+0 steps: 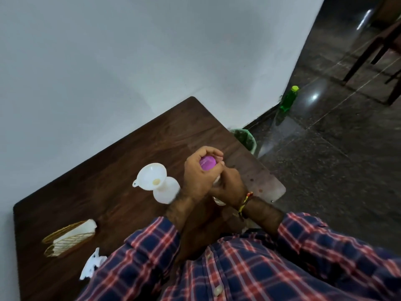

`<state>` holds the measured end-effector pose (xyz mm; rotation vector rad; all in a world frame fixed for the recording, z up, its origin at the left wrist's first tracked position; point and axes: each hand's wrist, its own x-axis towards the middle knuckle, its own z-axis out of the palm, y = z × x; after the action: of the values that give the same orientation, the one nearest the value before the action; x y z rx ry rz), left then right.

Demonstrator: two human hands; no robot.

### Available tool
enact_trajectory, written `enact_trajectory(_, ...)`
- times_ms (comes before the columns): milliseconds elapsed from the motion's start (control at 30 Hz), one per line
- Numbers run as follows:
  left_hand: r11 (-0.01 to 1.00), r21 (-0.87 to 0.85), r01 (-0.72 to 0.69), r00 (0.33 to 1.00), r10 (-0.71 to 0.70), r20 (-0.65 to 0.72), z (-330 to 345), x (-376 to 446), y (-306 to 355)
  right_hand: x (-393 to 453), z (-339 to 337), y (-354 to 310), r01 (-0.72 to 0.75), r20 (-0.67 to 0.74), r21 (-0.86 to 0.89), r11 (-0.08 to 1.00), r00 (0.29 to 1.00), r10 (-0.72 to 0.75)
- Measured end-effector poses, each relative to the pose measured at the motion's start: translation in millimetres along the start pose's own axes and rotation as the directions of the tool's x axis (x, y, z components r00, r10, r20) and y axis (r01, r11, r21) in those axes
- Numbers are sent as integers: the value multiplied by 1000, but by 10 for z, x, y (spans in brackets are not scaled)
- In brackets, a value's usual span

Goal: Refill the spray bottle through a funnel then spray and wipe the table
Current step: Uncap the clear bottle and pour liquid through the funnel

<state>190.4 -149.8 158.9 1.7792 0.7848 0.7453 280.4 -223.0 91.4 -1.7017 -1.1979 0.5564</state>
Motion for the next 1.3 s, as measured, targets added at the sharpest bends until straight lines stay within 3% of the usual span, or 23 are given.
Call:
enact_trajectory(100,997,51,54,980,-43,-194,200,3,-19,16,16,14,-15,-78,-71,997,997,10)
enact_trajectory(133,996,54,70,977,-58,-204,210,26,-28,31,-7,19,-31,-65,-76,997,998,26)
enact_trajectory(267,997,12,83,988,-83,127,91,174,-47,108,-141,135,-41,25,-38,998,999,42)
enact_trajectory(300,995,1,103,989,-103,106,101,183,-38,112,-140,152,-31,16,-54,998,999,32)
enact_trajectory(433,969,59,240,952,-223,-211,297,38,15,164,-121,134,-97,-46,-124,988,995,91)
enact_trajectory(567,944,270,189,947,-102,-305,188,-39,50,232,-177,213,-92,-24,-108,990,996,90)
enact_trajectory(633,939,343,34,995,1,-103,64,27,63,215,-174,261,-115,-58,-74,991,992,111)
enact_trajectory(700,887,443,-127,980,43,196,-20,90,42,198,-171,269,-125,-57,-37,992,991,122)
enact_trajectory(733,844,514,-152,971,30,239,-37,112,46,190,-167,265,-124,-42,-41,991,992,122)
enact_trajectory(833,752,658,28,993,-95,66,-89,206,119,176,-136,263,-93,-24,-79,992,996,92)
enact_trajectory(867,760,650,28,991,-107,82,-120,220,124,179,-130,267,-89,-36,-74,993,996,87)
enact_trajectory(967,807,574,-141,950,-52,307,-166,239,112,177,-127,258,-92,-34,-68,993,995,90)
enact_trajectory(1000,800,584,-140,948,-62,313,-161,224,125,163,-128,250,-92,-23,-80,993,996,90)
enact_trajectory(1100,727,687,24,975,-170,146,-139,221,179,91,-105,259,-92,-30,-94,991,996,90)
enact_trajectory(1233,790,605,-98,925,-152,348,-143,226,201,52,-115,257,-119,-27,-98,988,993,116)
enact_trajectory(1300,740,672,-30,947,-195,257,-99,212,238,39,-108,274,-102,-28,-123,987,995,100)
